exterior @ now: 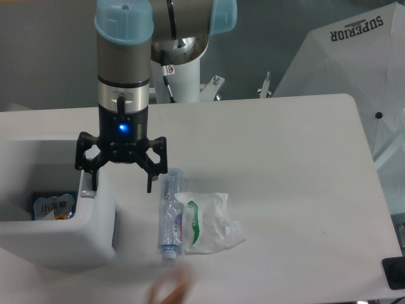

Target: Open the trash can

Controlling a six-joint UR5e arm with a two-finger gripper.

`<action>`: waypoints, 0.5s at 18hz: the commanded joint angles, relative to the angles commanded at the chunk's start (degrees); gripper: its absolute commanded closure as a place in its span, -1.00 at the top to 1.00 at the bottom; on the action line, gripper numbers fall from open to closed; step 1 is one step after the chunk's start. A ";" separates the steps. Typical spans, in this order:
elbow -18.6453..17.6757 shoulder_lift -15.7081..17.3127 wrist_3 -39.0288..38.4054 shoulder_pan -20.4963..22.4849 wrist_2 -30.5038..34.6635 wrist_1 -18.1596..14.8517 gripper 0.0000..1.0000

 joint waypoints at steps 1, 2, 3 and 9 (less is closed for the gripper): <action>0.09 0.00 0.00 0.09 0.00 0.00 1.00; 0.35 0.09 0.00 0.00 -0.09 0.00 1.00; 1.05 0.17 0.09 0.09 -0.09 0.00 1.00; 4.39 0.79 -0.35 4.04 0.17 1.67 1.00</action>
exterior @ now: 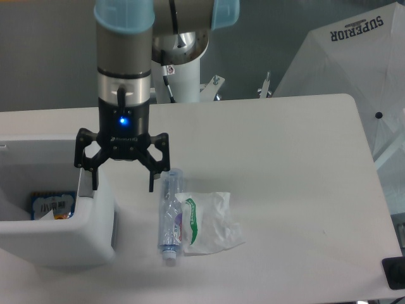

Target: Open the trash can

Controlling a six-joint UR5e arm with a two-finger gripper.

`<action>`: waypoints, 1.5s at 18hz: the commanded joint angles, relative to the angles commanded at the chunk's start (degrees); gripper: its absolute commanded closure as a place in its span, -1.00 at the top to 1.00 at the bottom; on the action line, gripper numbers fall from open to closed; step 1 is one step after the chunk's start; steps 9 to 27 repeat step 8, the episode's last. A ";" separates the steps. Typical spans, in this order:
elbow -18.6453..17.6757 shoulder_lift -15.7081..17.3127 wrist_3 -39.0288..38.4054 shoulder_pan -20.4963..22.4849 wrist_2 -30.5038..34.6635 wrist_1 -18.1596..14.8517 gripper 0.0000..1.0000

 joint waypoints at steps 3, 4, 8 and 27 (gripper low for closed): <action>0.53 0.00 0.61 0.35 6.31 1.40 1.00; 0.53 0.09 1.14 0.96 7.29 1.67 1.00; 0.18 0.18 7.11 2.81 7.83 1.06 1.00; 0.18 0.18 7.11 2.81 7.83 1.06 1.00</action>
